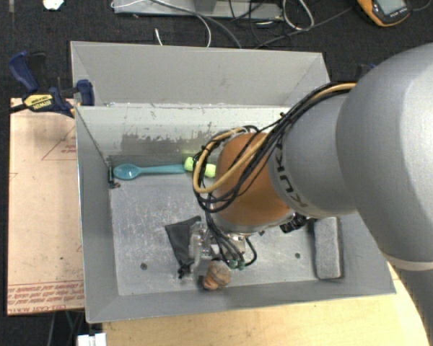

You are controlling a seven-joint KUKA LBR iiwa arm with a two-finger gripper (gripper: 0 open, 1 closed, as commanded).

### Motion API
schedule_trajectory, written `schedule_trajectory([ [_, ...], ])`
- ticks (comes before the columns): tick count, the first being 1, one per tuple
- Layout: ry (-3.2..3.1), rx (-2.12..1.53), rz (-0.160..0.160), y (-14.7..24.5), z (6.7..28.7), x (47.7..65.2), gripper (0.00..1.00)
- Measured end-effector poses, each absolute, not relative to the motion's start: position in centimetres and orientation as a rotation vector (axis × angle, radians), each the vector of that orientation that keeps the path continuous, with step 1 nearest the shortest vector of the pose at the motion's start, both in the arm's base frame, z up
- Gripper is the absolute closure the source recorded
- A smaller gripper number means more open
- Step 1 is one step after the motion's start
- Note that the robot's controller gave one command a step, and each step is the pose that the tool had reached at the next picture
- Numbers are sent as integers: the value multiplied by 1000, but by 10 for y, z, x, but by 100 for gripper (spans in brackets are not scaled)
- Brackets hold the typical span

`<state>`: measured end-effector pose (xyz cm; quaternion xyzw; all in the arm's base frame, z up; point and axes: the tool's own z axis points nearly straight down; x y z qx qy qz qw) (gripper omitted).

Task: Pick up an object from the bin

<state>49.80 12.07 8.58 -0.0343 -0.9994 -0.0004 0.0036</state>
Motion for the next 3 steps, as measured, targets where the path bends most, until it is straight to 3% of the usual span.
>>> schedule_trajectory([
  [1,-3143,-38,-5,130,115,518,100],
  [2,-3138,140,-4,139,113,518,100],
  [3,-3136,-197,-7,150,160,523,100],
])
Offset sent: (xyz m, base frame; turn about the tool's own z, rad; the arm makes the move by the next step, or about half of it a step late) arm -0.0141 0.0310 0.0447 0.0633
